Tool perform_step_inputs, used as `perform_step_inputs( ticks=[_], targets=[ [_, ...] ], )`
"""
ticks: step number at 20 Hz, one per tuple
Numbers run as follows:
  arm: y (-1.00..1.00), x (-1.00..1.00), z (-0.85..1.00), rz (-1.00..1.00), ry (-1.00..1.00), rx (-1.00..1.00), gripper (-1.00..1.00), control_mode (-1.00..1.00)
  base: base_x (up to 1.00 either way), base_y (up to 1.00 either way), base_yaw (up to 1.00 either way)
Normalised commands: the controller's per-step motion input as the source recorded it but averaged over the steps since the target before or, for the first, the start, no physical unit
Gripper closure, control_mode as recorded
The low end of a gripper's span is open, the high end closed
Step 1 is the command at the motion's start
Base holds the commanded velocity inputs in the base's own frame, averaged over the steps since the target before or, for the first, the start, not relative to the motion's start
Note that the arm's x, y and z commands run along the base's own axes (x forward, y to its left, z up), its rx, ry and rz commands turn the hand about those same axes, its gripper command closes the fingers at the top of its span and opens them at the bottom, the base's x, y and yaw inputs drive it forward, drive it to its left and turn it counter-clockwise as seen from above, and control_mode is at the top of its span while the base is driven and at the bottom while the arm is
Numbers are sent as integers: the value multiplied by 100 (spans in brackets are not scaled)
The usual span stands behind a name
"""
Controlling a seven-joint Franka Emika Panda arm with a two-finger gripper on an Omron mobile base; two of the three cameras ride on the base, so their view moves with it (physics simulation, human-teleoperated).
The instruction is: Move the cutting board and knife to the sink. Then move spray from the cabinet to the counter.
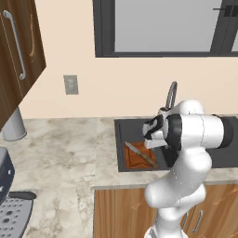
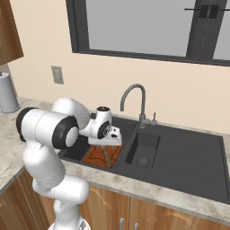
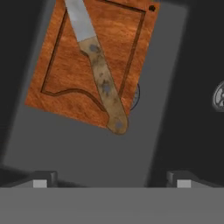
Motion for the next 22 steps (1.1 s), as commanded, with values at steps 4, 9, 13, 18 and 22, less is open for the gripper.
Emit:
perform_step_inputs(
  ticks=[4,9,13,18,22],
  targets=[
    [3,-40,48,-9,-29,0,-100,-100,0,0,0],
    [1,-40,43,-6,-6,-1,-100,-100,0,0,0],
    [2,-39,39,-4,0,-2,-100,-100,0,0,0],
    [0,-37,42,-1,5,-6,-100,-100,0,0,0],
    [0,-42,45,0,8,-4,-100,-100,0,0,0]
  ],
)
